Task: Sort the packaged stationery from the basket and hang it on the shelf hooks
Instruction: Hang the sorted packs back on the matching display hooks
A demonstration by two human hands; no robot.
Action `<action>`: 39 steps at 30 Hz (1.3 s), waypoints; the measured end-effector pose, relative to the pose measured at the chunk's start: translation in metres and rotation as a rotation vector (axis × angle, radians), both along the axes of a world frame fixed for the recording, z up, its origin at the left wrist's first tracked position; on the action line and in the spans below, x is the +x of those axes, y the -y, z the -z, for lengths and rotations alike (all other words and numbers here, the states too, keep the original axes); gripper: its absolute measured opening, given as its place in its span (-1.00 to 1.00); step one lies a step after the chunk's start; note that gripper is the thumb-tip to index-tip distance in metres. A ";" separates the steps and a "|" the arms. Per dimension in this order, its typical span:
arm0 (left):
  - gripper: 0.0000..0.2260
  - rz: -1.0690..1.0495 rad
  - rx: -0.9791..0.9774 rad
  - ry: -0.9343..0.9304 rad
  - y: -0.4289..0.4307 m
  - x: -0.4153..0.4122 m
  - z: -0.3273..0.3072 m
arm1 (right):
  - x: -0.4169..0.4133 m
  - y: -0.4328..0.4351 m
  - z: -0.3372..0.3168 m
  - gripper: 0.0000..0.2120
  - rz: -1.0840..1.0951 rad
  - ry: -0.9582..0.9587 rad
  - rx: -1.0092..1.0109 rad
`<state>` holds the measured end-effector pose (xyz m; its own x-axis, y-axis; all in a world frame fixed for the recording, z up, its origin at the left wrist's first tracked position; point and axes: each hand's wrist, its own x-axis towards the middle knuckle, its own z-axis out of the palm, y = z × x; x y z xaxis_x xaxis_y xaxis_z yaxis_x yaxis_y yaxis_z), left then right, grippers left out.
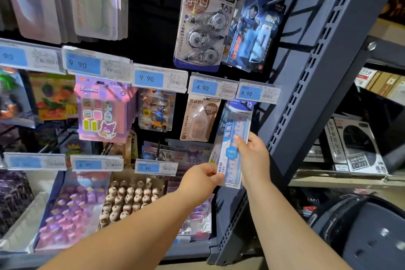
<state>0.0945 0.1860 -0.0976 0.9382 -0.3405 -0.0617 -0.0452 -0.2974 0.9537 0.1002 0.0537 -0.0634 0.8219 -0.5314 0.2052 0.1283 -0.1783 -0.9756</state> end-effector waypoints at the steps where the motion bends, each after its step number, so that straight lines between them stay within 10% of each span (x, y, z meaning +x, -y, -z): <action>1: -0.88 -0.006 0.018 0.012 0.001 0.002 -0.001 | 0.003 0.001 0.001 -0.85 0.033 -0.007 0.008; 12: -0.89 0.046 0.179 -0.030 -0.082 -0.015 0.026 | -0.009 -0.049 -0.005 -0.63 0.393 -0.019 -0.365; 17: -0.85 0.071 0.417 -0.008 -0.175 -0.042 0.075 | -0.030 -0.111 0.009 -0.91 -0.104 -0.075 -0.652; 24: -0.80 0.177 0.864 -0.161 -0.316 -0.103 0.190 | -0.066 -0.226 0.112 -0.84 -1.053 -0.815 -1.208; 31: -0.62 0.534 1.174 -0.155 -0.394 -0.182 0.276 | -0.109 -0.288 0.285 -0.77 -1.172 -1.373 -1.085; 39: -0.44 0.802 1.292 -0.099 -0.420 -0.216 0.317 | -0.184 -0.297 0.369 -0.27 -0.640 -1.423 -0.839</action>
<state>-0.1212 0.6057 -0.4148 0.5119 -0.4071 -0.7564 -0.5493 -0.8322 0.0762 -0.0834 0.3507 -0.4322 0.6070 -0.2230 -0.7628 -0.4145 -0.9078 -0.0645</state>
